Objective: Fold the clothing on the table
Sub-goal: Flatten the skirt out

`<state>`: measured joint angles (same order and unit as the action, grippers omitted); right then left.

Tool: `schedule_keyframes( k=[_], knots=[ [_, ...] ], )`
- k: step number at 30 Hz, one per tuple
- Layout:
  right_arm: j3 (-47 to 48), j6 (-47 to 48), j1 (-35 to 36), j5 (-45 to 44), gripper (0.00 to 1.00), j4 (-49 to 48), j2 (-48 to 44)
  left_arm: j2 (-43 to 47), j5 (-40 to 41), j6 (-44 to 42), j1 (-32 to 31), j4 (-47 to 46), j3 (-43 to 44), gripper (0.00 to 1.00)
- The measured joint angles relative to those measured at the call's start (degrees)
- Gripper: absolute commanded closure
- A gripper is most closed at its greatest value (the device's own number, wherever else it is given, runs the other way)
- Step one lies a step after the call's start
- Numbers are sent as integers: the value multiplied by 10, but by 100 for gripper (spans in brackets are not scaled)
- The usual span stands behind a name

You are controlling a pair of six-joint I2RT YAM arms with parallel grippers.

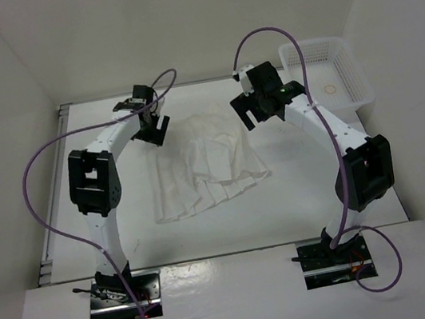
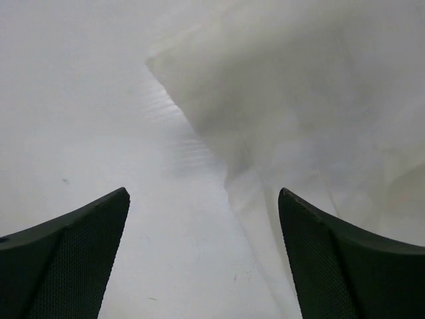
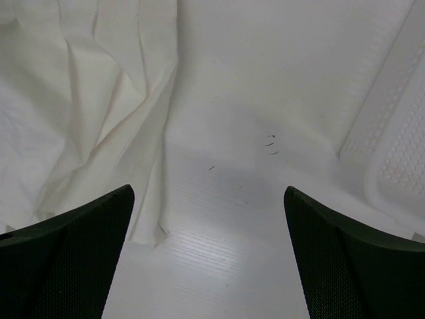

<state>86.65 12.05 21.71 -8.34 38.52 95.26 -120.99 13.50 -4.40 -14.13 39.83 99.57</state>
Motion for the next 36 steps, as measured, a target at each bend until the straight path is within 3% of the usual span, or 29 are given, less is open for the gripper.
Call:
schedule_keyframes(
  k=[5, 10, 11, 15, 19, 22, 23, 25, 27, 28, 30, 36],
  knots=[
    [-9, 0, 0, 3, 3, -4, -9, 101, -53, 33, 32, -3, 3, 0],
    [-38, -2, -4, 11, 3, -5, -39, 268, -145, 63, 70, -39, -125, 0],
    [-40, -4, -5, 16, 3, -5, -41, 278, -167, 64, 79, -39, -143, 6],
    [-41, -10, -7, 32, 3, -14, -35, 219, -298, 63, 125, -45, -156, 20],
    [-26, -17, -8, 53, 3, -14, -6, 142, -418, 59, 201, -48, -153, 20],
    [3, -19, -8, 75, 3, -10, 25, 103, -485, 55, 254, -47, -145, 26],
    [18, -20, -8, 81, 3, -3, 35, 91, -502, 52, 270, -46, -138, 34],
    [42, -20, -8, 88, 3, -1, 46, 76, -523, 49, 282, -49, -124, 35],
    [69, -20, -8, 91, 3, 3, 55, 64, -540, 46, 283, -49, -110, 30],
    [77, -19, -8, 90, 3, 2, 56, 63, -545, 45, 282, -50, -105, 17],
    [91, -17, -8, 85, 3, 5, 55, 73, -546, 40, 278, -54, -103, 2],
    [118, -15, -35, 97, 3, 23, 52, 244, -468, 18, 266, -67, -100, 0]
  ],
)
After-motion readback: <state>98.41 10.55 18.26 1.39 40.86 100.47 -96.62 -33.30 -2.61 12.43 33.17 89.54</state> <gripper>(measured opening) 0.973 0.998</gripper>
